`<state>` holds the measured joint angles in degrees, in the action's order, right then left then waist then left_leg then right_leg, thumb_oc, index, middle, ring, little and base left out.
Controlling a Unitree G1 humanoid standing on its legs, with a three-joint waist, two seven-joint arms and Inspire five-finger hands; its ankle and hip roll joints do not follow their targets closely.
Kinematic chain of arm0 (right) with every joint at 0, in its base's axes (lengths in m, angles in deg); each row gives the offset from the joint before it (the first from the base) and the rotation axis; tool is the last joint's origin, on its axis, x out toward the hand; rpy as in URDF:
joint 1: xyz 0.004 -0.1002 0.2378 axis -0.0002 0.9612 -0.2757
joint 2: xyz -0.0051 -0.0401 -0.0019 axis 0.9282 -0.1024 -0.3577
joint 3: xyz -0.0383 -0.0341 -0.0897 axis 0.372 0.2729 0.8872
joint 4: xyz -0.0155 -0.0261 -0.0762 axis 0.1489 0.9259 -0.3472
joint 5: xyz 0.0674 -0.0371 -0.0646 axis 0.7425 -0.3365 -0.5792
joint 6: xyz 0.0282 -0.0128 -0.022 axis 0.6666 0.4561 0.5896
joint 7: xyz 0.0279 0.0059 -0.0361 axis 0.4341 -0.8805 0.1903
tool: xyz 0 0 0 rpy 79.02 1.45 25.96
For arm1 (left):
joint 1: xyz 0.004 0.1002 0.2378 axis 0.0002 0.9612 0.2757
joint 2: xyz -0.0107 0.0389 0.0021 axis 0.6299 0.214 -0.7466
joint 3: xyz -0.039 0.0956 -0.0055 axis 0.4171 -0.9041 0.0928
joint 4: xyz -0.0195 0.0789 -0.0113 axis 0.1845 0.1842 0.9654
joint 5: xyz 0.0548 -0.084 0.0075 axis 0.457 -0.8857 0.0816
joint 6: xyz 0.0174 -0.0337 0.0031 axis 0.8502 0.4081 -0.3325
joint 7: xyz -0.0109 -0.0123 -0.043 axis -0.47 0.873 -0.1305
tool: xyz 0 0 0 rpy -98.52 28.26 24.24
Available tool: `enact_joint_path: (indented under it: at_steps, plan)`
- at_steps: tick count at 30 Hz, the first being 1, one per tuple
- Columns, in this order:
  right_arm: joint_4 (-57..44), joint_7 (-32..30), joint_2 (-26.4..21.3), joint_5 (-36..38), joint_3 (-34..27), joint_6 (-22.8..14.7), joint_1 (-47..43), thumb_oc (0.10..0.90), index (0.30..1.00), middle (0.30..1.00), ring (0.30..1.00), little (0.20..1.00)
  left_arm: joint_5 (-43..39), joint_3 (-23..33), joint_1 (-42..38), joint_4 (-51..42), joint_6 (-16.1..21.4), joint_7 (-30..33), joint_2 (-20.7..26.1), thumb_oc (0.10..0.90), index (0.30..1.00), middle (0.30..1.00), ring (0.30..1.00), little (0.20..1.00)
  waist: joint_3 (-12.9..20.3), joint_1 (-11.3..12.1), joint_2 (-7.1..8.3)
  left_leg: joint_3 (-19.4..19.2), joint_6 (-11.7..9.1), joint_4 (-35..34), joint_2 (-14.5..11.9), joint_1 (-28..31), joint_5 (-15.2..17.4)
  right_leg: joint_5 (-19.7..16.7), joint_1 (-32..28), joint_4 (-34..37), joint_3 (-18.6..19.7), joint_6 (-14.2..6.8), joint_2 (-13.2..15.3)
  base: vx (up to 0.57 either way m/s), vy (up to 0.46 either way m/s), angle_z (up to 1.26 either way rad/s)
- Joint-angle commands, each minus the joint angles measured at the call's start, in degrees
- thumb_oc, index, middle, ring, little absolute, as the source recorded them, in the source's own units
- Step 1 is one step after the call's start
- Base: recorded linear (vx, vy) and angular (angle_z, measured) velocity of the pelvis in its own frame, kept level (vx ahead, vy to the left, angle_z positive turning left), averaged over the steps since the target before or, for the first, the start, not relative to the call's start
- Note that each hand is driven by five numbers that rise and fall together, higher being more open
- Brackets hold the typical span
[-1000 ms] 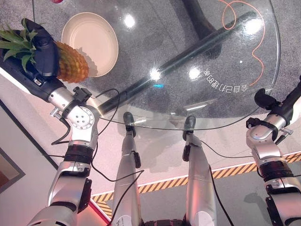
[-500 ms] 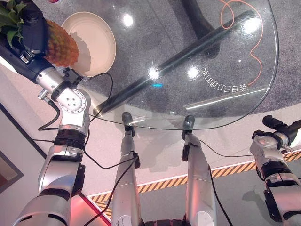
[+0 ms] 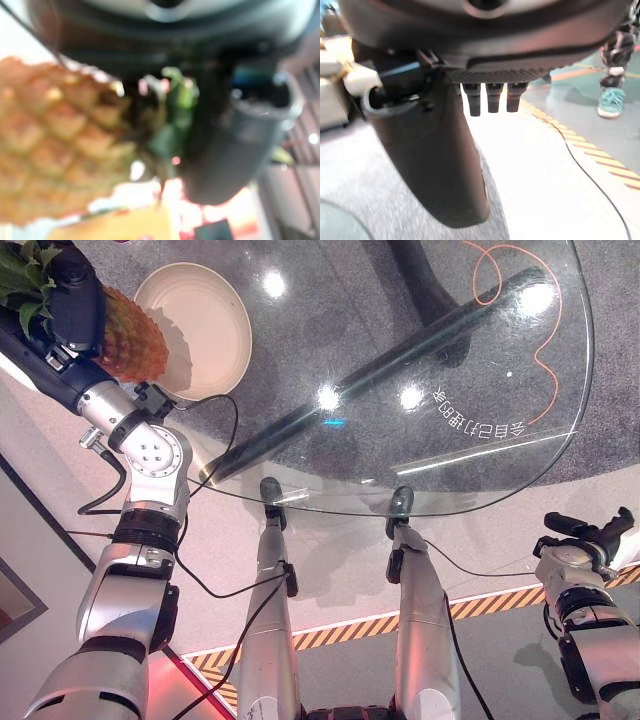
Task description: Pick up the fruit to the plate
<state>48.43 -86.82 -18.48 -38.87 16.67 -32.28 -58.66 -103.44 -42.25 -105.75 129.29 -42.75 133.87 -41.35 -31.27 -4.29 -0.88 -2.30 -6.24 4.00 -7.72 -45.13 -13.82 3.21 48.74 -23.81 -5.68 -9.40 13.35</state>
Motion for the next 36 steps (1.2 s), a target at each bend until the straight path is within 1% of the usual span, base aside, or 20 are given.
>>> enact_joint_path:
  at_steps: [1, 6, 7, 11, 13, 16, 19, 20, 21, 24, 26, 27, 30, 32, 36]
  plan:
    - [4.4, 2.3, -0.2, 0.2, 0.2, 1.0, 0.9, 0.800, 0.900, 0.900, 0.900, 0.900, -2.2, 0.0, -9.7, -0.9, 7.0, -2.6, 5.6, 0.100, 0.300, 0.300, 0.300, 0.200, 1.5, 1.9, 3.88, 1.3, -1.8, 8.4, -2.9, -0.3, 9.6, -7.3, -4.0, 9.2, -1.3, -0.6, 0.7, 0.00, 0.000, 0.00]
    - [4.9, 8.1, 0.6, -1.4, 1.6, 2.6, 0.9, 0.800, 0.900, 0.900, 0.900, 0.900, -5.7, -0.3, -10.3, -0.6, 7.1, -5.7, 5.0, 0.100, 0.300, 0.300, 0.300, 0.200, 1.5, 1.8, 4.24, 1.4, -1.9, 8.3, -3.0, -0.3, 9.6, -7.3, -4.0, 9.4, -1.3, -0.5, 0.4, 0.00, 0.000, 0.00]
    - [4.9, 8.3, 0.7, -1.5, 1.6, 2.7, 0.7, 0.800, 0.900, 0.900, 0.900, 0.900, -5.9, -0.3, -10.6, -0.6, 7.1, -5.9, 5.0, 0.100, 0.300, 0.300, 0.300, 0.200, 1.5, 1.7, 4.27, 1.4, -1.8, 8.2, -2.9, -0.8, 9.1, -7.8, -3.6, 9.6, -1.3, -0.5, 0.4, 0.00, 0.000, 0.00]
    - [5.6, 12.8, 2.1, -1.5, 2.6, 4.7, 0.8, 0.800, 0.900, 0.900, 0.900, 0.900, -6.6, -0.6, -11.4, -0.3, 6.7, -7.6, 4.3, 0.100, 0.300, 0.300, 0.300, 0.200, 1.5, 1.6, 4.68, 1.5, -1.8, 8.4, -3.0, -1.0, 9.2, -7.8, -3.4, 9.4, -1.2, -0.4, 0.2, 0.00, 0.000, 0.00]
    - [6.1, 15.6, 2.6, -1.6, 3.2, 5.8, 1.2, 0.800, 0.900, 0.900, 0.900, 0.900, -7.6, -1.1, -12.0, 0.1, 6.6, -8.6, 4.1, 0.100, 0.300, 0.300, 0.300, 0.200, 1.5, 1.5, 4.85, 1.6, -1.9, 8.6, -3.1, -0.6, 9.8, -7.4, -3.7, 9.2, -1.1, -0.5, 0.1, 0.00, 0.000, 0.00]
    - [6.8, 17.5, 3.3, -1.7, 3.8, 5.8, 1.5, 0.800, 0.900, 0.900, 0.900, 0.900, -7.8, -1.4, -12.6, 0.2, 6.3, -9.0, 3.6, 0.100, 0.300, 0.300, 0.300, 0.200, 1.5, 1.3, 5.14, 1.6, -1.9, 8.6, -3.2, -0.6, 9.9, -7.4, -3.6, 9.3, -1.0, -0.5, -0.1, 0.00, 0.000, 0.00]
    - [6.6, 18.0, 3.8, -1.7, 4.1, 6.0, 1.6, 0.800, 0.900, 0.900, 0.900, 0.900, -8.3, -1.7, -12.8, 0.1, 5.9, -9.7, 3.2, 0.100, 0.300, 0.300, 0.300, 0.200, 1.5, 1.3, 5.32, 1.7, -2.0, 8.6, -3.0, -0.6, 9.9, -7.6, -3.7, 9.5, -0.9, -0.5, -0.1, 0.00, 0.000, 0.00]
    - [6.5, 18.1, 3.8, -1.7, 4.1, 6.0, 1.4, 0.800, 0.900, 0.900, 0.900, 0.900, -8.6, -1.6, -13.1, 0.3, 6.0, -10.4, 3.1, 0.100, 0.300, 0.300, 0.300, 0.200, 1.5, 1.1, 5.45, 1.7, -1.9, 8.6, -3.0, -1.1, 9.5, -8.1, -3.2, 9.7, -0.9, -0.5, -0.2, 0.00, 0.000, 0.00]
    - [6.5, 18.2, 3.8, -1.7, 4.2, 6.0, 1.6, 0.800, 0.900, 0.900, 0.900, 0.900, -8.6, -1.6, -12.9, 0.4, 6.1, -10.5, 3.1, 0.100, 0.300, 0.300, 0.300, 0.200, 1.5, 1.2, 5.46, 1.7, -2.0, 8.7, -3.1, -0.6, 10.0, -7.6, -3.6, 9.5, -0.9, -0.5, -0.2, 0.00, 0.000, 0.00]
    - [6.2, 18.0, 3.9, -2.2, 4.4, 6.3, 1.0, 0.800, 0.900, 0.900, 0.900, 0.900, -9.5, -1.8, -13.2, 0.3, 6.0, -11.4, 2.7, 0.100, 0.300, 0.300, 0.300, 0.200, 1.5, 1.0, 5.51, 1.8, -2.0, 8.5, -2.9, -1.1, 9.5, -8.1, -3.2, 9.8, -0.7, -0.4, -0.3, 0.00, 0.000, 0.00]
    - [6.1, 17.9, 4.0, -2.2, 4.5, 6.4, 1.1, 0.800, 0.900, 0.900, 0.900, 0.900, -9.6, -1.8, -13.0, 0.4, 6.0, -11.6, 2.6, 0.100, 0.300, 0.300, 0.300, 0.200, 1.5, 1.0, 5.49, 1.8, -2.0, 8.7, -3.0, -0.8, 10.0, -7.7, -3.5, 9.7, -0.7, -0.5, -0.3, 0.00, 0.000, 0.00]
    - [5.9, 17.8, 3.9, -2.1, 4.5, 6.4, 0.8, 0.800, 0.900, 0.900, 0.900, 0.900, -9.6, -1.9, -13.2, 0.4, 6.0, -11.7, 2.5, 0.100, 0.300, 0.300, 0.300, 0.200, 1.5, 0.9, 5.56, 1.8, -2.0, 8.6, -2.9, -1.3, 9.5, -8.2, -3.1, 9.9, -0.6, -0.4, -0.3, 0.00, 0.000, 0.00]
    - [5.7, 17.8, 3.9, -2.3, 4.5, 6.8, 0.6, 0.800, 0.900, 0.900, 0.900, 0.900, -10.1, -1.9, -13.4, 0.5, 6.1, -12.4, 2.3, 0.100, 0.300, 0.300, 0.300, 0.200, 1.5, 0.9, 5.70, 1.7, -2.0, 8.6, -3.0, -1.3, 9.6, -8.4, -3.1, 10.2, -0.6, -0.5, -0.3, 0.00, 0.000, 0.00]
    - [5.9, 17.8, 4.1, -2.4, 4.6, 6.4, 0.9, 0.800, 0.900, 0.900, 0.900, 0.900, -10.2, -2.1, -13.4, 0.8, 6.3, -12.4, 2.2, 0.100, 0.300, 0.300, 0.300, 0.200, 1.5, 0.7, 5.77, 1.7, -2.1, 8.9, -2.9, -0.8, 10.1, -8.0, -3.5, 10.1, -0.5, -0.5, -0.5, 0.00, 0.000, 0.00]
    - [5.8, 18.0, 3.7, -2.5, 4.7, 6.6, 0.4, 0.800, 0.900, 0.900, 0.900, 0.900, -10.0, -2.5, -14.2, 1.1, 6.3, -12.1, 2.2, 0.100, 0.300, 0.300, 0.300, 0.200, 1.5, 0.5, 5.82, 1.6, -2.0, 8.8, -2.7, -1.4, 9.6, -8.7, -2.9, 10.5, -0.4, -0.5, -0.4, 0.00, 0.000, 0.00]
